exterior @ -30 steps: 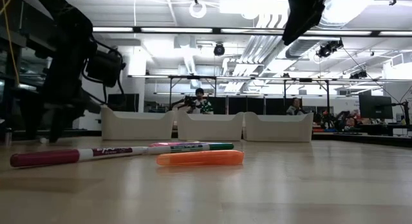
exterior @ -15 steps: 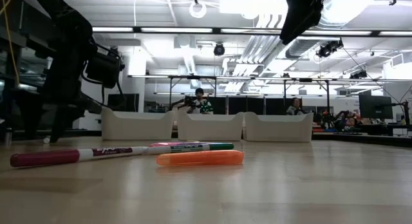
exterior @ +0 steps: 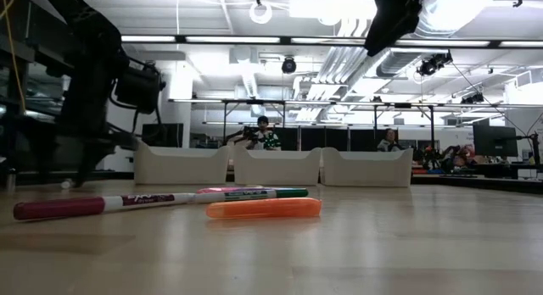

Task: Pick & Place Markers
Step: Put the red marker pen into the left white bin

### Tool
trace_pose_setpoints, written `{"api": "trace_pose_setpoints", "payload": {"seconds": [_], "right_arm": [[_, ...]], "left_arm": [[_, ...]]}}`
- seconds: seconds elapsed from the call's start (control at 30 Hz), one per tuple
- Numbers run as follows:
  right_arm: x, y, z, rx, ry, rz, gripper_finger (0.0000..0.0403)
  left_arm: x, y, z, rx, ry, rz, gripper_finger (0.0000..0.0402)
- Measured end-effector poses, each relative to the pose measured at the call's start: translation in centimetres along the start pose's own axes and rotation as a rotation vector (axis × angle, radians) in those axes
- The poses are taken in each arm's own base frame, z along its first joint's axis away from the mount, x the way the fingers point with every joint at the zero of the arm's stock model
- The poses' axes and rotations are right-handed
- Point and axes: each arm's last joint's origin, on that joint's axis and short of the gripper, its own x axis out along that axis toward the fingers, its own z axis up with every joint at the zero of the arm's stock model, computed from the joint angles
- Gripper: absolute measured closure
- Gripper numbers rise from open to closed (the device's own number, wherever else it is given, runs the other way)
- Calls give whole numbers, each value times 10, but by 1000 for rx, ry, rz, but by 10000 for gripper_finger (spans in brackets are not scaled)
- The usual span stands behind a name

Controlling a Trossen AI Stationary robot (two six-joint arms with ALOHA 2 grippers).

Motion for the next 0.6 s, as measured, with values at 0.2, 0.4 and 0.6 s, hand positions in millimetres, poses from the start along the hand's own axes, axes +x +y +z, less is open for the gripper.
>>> {"api": "trace_pose_setpoints", "payload": {"seconds": [0.2, 0.4, 0.6], "right_arm": [[0, 0, 0, 0, -1, 0, 194], [0, 0, 0, 0, -1, 0, 194], [0, 0, 0, -1, -1, 0, 194]], "left_arm": [[0, -4, 1, -7, -8, -38, 229], [0, -5, 1, -4, -4, -56, 291], [0, -7, -1, 58, 22, -77, 332]]}}
